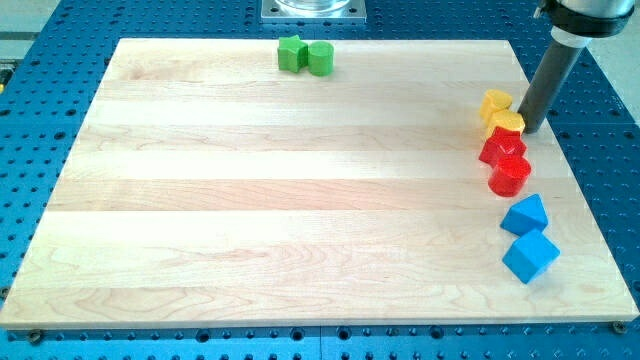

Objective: Adjust the yellow blocks

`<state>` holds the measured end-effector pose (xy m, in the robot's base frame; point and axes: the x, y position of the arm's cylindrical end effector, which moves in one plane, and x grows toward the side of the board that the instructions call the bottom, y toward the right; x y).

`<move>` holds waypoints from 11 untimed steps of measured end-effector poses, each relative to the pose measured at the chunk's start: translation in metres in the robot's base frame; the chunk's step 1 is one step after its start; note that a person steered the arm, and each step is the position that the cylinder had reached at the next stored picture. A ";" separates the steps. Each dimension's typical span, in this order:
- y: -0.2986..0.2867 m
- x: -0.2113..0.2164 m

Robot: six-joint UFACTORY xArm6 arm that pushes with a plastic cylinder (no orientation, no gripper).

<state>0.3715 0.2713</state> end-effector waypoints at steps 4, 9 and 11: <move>0.003 0.019; -0.007 0.015; -0.004 -0.028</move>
